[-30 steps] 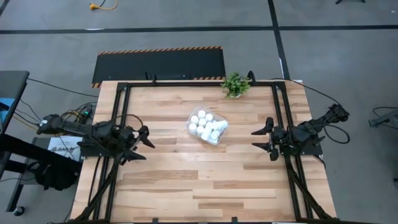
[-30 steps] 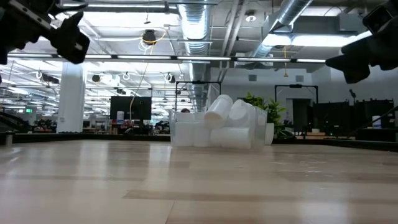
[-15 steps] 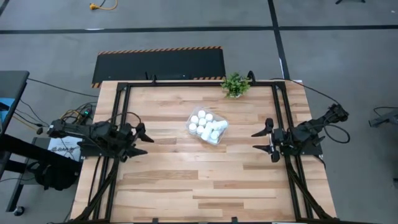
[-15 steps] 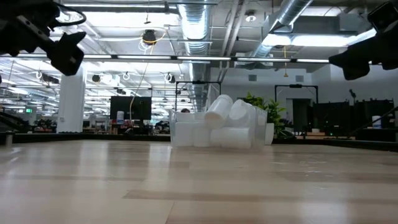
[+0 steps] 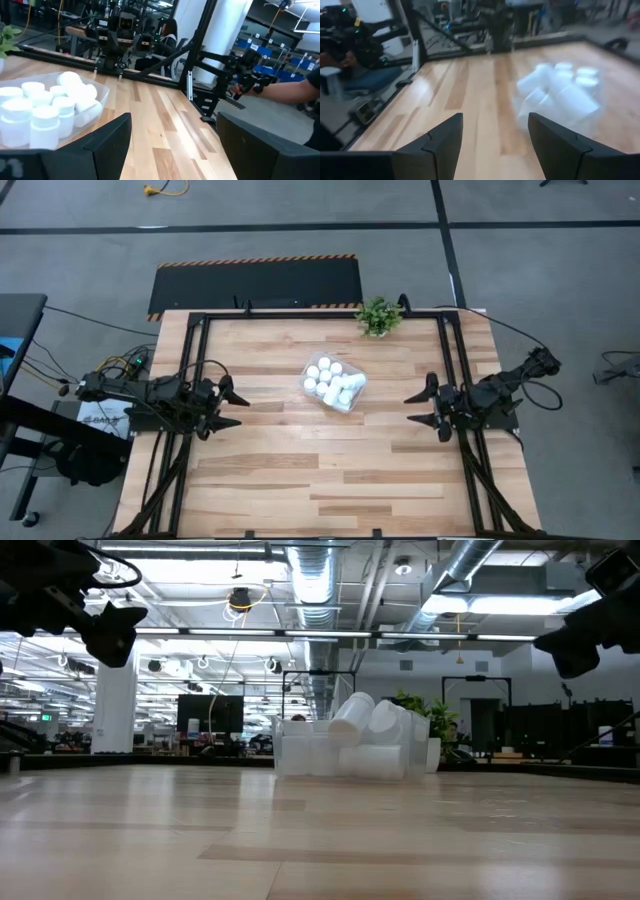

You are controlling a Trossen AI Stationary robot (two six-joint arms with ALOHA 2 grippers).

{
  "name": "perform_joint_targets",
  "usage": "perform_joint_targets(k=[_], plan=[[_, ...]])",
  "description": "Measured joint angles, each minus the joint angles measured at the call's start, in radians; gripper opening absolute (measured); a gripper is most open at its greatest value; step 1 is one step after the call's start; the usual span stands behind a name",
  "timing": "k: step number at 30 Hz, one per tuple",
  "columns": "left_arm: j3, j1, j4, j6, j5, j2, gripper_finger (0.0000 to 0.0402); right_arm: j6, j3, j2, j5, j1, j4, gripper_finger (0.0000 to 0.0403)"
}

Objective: Pick and place pill bottles into a basket
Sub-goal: Return to Home Position

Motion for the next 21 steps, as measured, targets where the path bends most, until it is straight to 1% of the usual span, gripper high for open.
perform_joint_targets(k=[4, 8, 21], plan=[[0.000, 0.000, 0.000, 0.003, 0.000, 0.000, 0.0279, 0.071, 0.010, 0.000, -0.083, 0.000, -0.059, 0.0218], [-0.001, 0.000, 0.000, -0.012, 0.000, 0.000, 0.0279, 0.146, 0.010, 0.000, -0.154, 0.000, -0.062, 0.0218], [-0.002, 0.000, -0.002, 0.000, -0.014, 0.000, 0.0279, 0.165, 0.010, 0.000, -0.162, 0.000, -0.061, 0.0218]])
